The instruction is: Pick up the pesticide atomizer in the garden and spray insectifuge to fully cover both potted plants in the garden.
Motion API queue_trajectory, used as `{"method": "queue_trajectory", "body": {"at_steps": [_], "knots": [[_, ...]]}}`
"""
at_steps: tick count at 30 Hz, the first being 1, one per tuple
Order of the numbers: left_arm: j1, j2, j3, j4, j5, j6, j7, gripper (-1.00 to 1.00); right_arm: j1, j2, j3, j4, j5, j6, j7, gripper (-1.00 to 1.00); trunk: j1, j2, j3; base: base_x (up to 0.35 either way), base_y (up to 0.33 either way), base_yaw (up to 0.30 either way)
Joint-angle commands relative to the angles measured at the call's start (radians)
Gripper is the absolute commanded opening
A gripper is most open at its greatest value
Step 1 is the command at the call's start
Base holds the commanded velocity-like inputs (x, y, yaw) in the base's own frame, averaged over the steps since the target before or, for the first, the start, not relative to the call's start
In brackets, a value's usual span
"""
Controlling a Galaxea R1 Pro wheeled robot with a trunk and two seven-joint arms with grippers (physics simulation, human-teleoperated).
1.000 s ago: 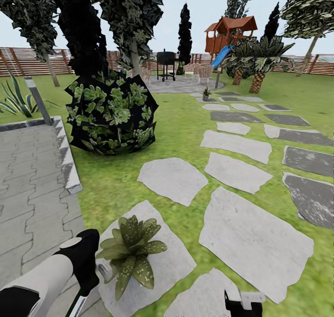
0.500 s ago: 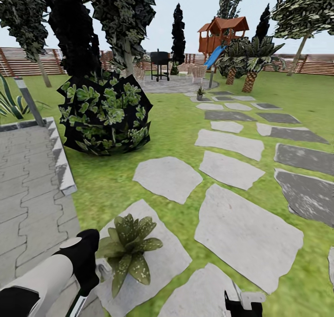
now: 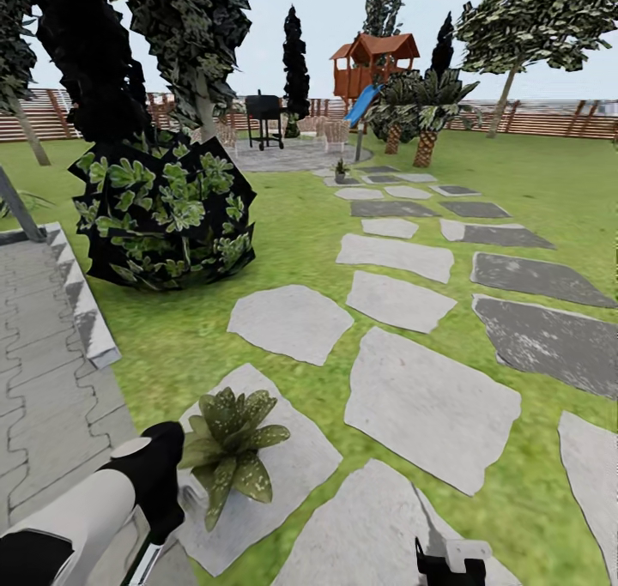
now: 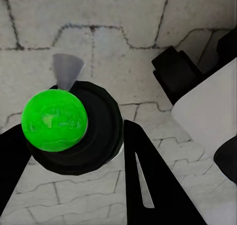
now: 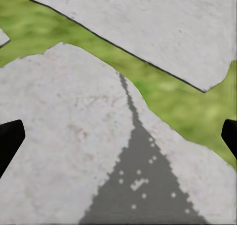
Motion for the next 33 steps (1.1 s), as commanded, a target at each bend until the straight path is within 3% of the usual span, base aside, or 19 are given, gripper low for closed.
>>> {"method": "queue_trajectory", "body": {"at_steps": [1,7,16,26,33], "knots": [[0.000,-0.001,-0.003,-0.005,-0.006,0.009,-0.012,-1.00,-0.001,0.000,-0.007,0.001,0.011,-0.003,-0.005,1.00,0.000,0.000,-0.001,0.000,0.002,-0.050],[-0.004,-0.005,0.000,-0.072,-0.007,0.014,-0.019,-1.00,-0.001,-0.002,-0.007,0.001,0.015,-0.003,0.000,1.00,0.000,0.000,-0.001,0.000,0.000,-0.008],[-0.003,-0.005,0.001,-0.075,-0.008,0.015,-0.019,-1.00,-0.001,-0.004,-0.007,0.001,0.014,-0.003,-0.005,1.00,0.000,0.000,-0.001,-0.089,-0.008,0.000],[-0.004,-0.003,-0.003,-0.076,-0.007,0.017,-0.019,-1.00,-0.001,-0.003,-0.007,0.000,0.011,-0.003,-0.005,1.00,0.000,0.000,-0.001,-0.019,0.284,-0.012],[-0.013,-0.006,-0.006,-0.076,-0.008,0.019,-0.019,-1.00,-0.001,-0.001,-0.008,0.000,0.011,-0.003,-0.006,1.00,0.000,0.000,-0.001,0.018,0.311,-0.258]]}}
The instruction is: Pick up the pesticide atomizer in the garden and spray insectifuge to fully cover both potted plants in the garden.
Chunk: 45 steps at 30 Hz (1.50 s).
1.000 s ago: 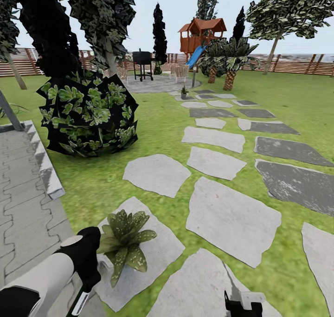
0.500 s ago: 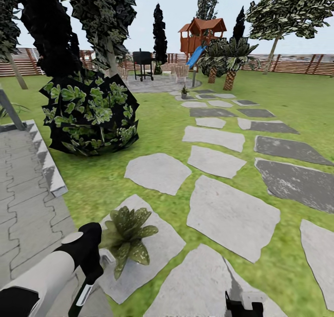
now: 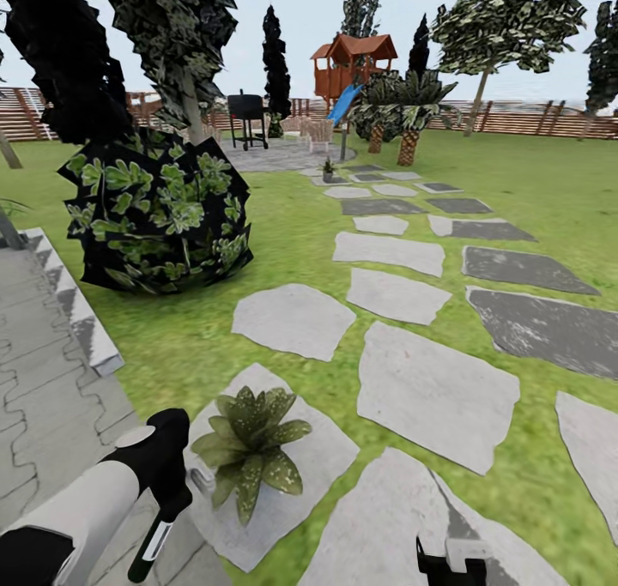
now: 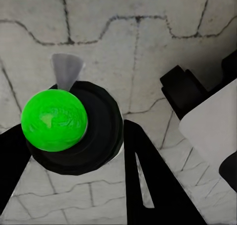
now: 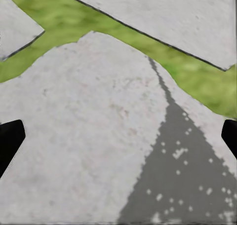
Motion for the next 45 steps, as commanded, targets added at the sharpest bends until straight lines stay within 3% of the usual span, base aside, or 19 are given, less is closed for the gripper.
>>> {"method": "queue_trajectory", "body": {"at_steps": [1,16,26,34,45], "knots": [[0.000,0.001,-0.004,-0.002,-0.004,0.008,-0.008,-1.00,-0.001,0.000,-0.007,0.001,0.011,-0.003,-0.004,1.00,0.000,0.000,-0.001,0.089,0.315,-0.283],[0.001,0.001,0.001,0.001,-0.003,0.008,-0.008,-1.00,-0.001,0.002,-0.007,0.002,0.009,-0.003,-0.004,1.00,0.000,0.000,-0.013,0.225,0.214,-0.210],[0.001,0.001,0.000,0.008,-0.003,0.007,-0.008,-1.00,-0.001,0.001,-0.007,0.001,0.011,-0.003,-0.002,1.00,0.000,0.000,-0.014,0.008,0.003,-0.017],[0.001,0.002,0.001,0.005,-0.002,0.007,-0.008,-1.00,-0.001,0.001,-0.007,0.001,0.009,-0.003,-0.003,1.00,0.000,0.000,-0.014,-0.033,0.019,-0.280],[0.001,0.004,0.001,0.006,-0.002,0.007,-0.010,-1.00,-0.001,0.002,-0.007,0.002,0.009,-0.003,-0.003,1.00,0.000,0.000,-0.014,-0.031,0.264,-0.300]]}}
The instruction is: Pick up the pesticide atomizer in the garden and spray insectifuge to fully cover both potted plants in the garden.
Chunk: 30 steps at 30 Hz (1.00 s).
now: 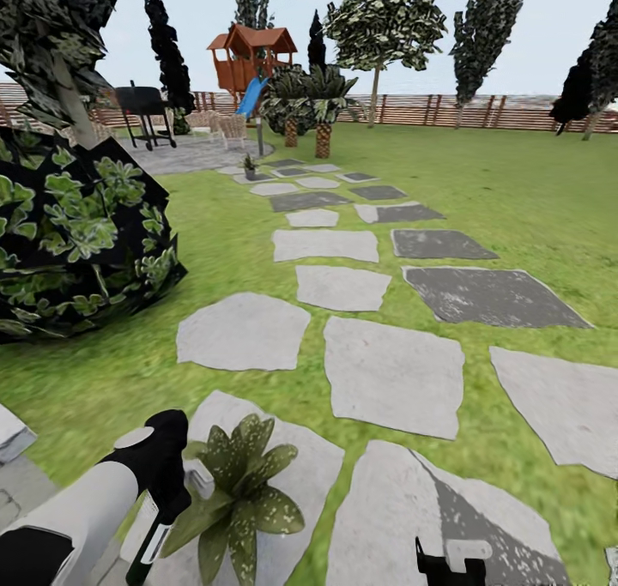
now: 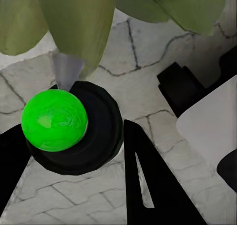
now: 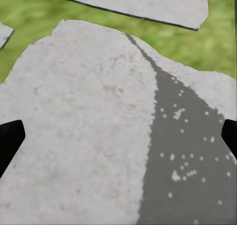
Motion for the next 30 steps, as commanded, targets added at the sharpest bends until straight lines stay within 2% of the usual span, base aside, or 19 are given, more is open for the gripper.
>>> {"method": "queue_trajectory", "body": {"at_steps": [1,7,9,10,12,16,26,30], "knots": [[0.000,0.001,-0.004,-0.002,-0.004,0.008,-0.009,-1.00,-0.001,0.000,-0.007,0.002,0.011,-0.003,-0.004,1.00,0.000,0.000,-0.001,0.087,0.124,-0.287],[-0.002,-0.006,-0.013,-0.008,-0.004,0.008,-0.017,-1.00,-0.001,0.000,-0.007,0.001,0.011,-0.003,-0.004,1.00,0.000,0.000,-0.001,0.011,0.016,-0.046],[-0.007,-0.011,-0.017,-0.011,-0.016,0.004,-0.075,-1.00,-0.001,0.000,-0.007,0.001,0.011,-0.003,-0.004,1.00,0.000,0.000,-0.001,0.000,0.001,-0.002],[-0.008,-0.012,-0.020,-0.013,-0.033,0.001,-0.129,-1.00,-0.001,0.000,-0.007,0.001,0.011,-0.003,-0.004,1.00,0.000,0.000,-0.001,0.000,0.000,0.000],[-0.008,-0.010,-0.020,-0.012,-0.059,0.001,-0.147,-1.00,-0.001,0.000,-0.007,0.002,0.011,-0.003,-0.004,1.00,0.000,0.000,-0.001,0.000,0.000,0.000],[0.001,0.002,-0.021,-0.012,-0.082,-0.001,-0.152,-1.00,-0.001,0.000,-0.007,0.001,0.011,-0.003,-0.004,1.00,0.000,0.000,-0.001,0.000,0.000,0.000],[0.008,0.004,-0.021,-0.012,-0.087,-0.001,-0.145,-1.00,-0.001,0.000,-0.007,0.001,0.011,-0.003,-0.004,1.00,0.000,0.000,-0.001,-0.003,0.000,0.000],[0.008,0.004,-0.020,-0.012,-0.087,0.003,-0.142,-1.00,-0.001,0.000,-0.007,0.001,0.011,-0.003,-0.004,1.00,0.000,0.000,-0.001,-0.252,0.009,0.000]]}}
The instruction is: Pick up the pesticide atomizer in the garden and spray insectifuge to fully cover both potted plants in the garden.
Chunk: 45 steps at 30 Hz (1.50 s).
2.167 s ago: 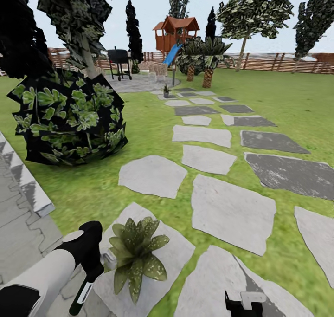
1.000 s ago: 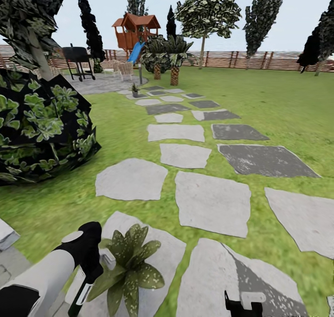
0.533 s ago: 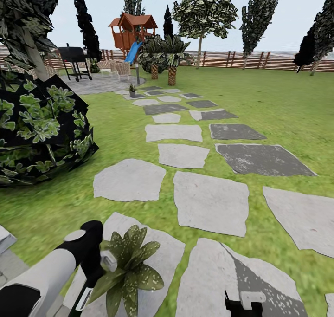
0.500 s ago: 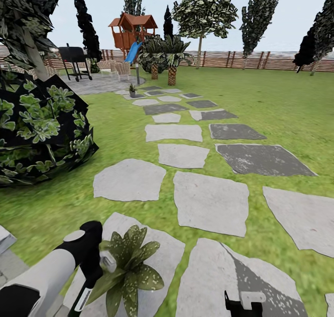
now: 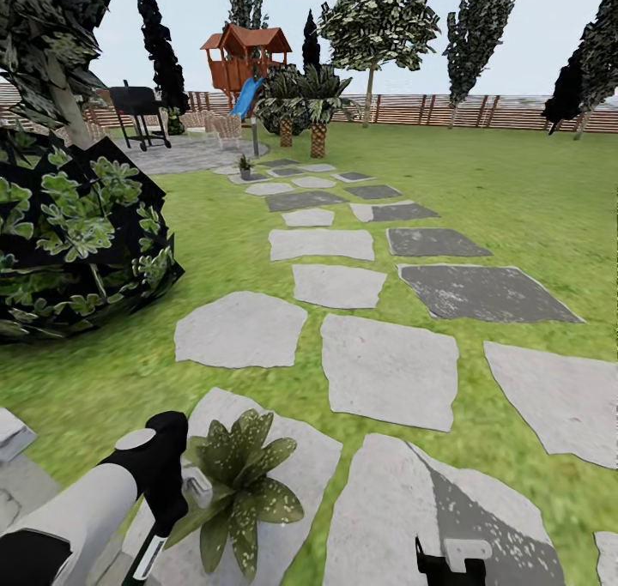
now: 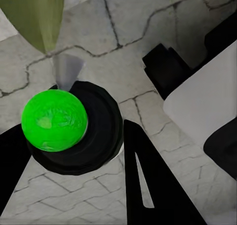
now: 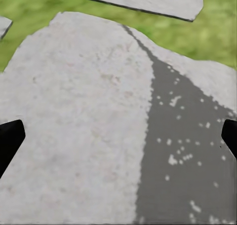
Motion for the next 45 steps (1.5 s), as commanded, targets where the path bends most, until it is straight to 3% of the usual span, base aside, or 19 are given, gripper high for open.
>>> {"method": "queue_trajectory", "body": {"at_steps": [1,14,20,25,45], "knots": [[0.000,0.001,-0.003,-0.002,-0.005,0.011,-0.007,-1.00,-0.001,0.000,-0.007,0.001,0.011,-0.003,-0.004,1.00,-0.001,0.000,-0.001,-0.311,0.121,0.000],[-0.018,0.003,0.006,-0.003,-0.004,0.014,-0.005,-1.00,-0.001,0.000,-0.007,0.002,0.011,-0.003,-0.006,1.00,-0.001,0.000,-0.001,-0.069,0.052,0.001],[0.000,0.002,-0.003,-0.001,-0.004,0.014,-0.002,-1.00,-0.001,0.000,-0.006,0.002,0.012,-0.003,-0.006,1.00,-0.001,0.000,-0.001,0.000,0.000,0.187],[0.000,-0.004,0.006,0.015,0.009,0.014,0.079,-1.00,-0.001,0.000,-0.007,0.002,0.012,-0.003,-0.006,1.00,-0.001,0.000,-0.001,0.000,0.000,0.016],[0.000,0.000,0.010,-0.001,0.009,0.063,0.090,-1.00,-0.001,0.000,-0.006,0.002,0.012,-0.003,-0.005,1.00,-0.001,0.000,-0.001,0.000,0.000,0.000]]}}
